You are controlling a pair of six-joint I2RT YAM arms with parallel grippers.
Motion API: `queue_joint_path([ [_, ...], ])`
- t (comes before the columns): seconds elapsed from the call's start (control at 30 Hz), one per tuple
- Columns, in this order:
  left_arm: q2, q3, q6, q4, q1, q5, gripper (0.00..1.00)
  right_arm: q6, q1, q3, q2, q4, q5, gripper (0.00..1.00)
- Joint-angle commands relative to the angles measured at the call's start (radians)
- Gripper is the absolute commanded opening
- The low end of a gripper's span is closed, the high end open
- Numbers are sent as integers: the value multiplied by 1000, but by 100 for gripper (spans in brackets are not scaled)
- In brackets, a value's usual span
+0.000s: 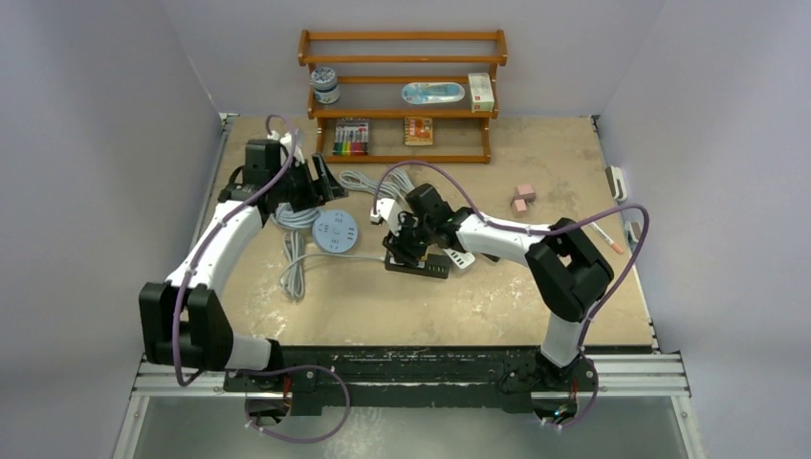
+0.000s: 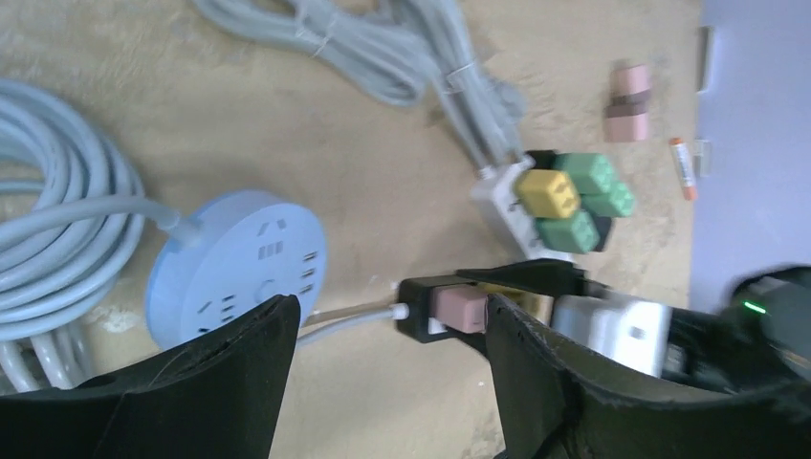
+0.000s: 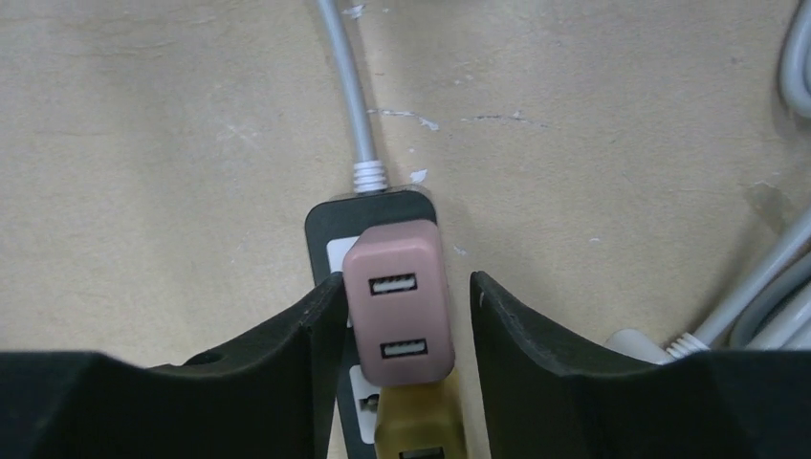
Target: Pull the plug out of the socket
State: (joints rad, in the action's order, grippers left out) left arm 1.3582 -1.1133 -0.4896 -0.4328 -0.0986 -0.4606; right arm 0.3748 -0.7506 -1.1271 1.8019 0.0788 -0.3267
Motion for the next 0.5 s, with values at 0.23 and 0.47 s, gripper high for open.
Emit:
queue_joint_path([
  [0.23,256,166,-207,85,4,211,68,-57,-10,-116,52,19,36,0],
  [0.47,455,48,-269,33,71,328,69,-113,-9,-166,23,-65,-79,0],
])
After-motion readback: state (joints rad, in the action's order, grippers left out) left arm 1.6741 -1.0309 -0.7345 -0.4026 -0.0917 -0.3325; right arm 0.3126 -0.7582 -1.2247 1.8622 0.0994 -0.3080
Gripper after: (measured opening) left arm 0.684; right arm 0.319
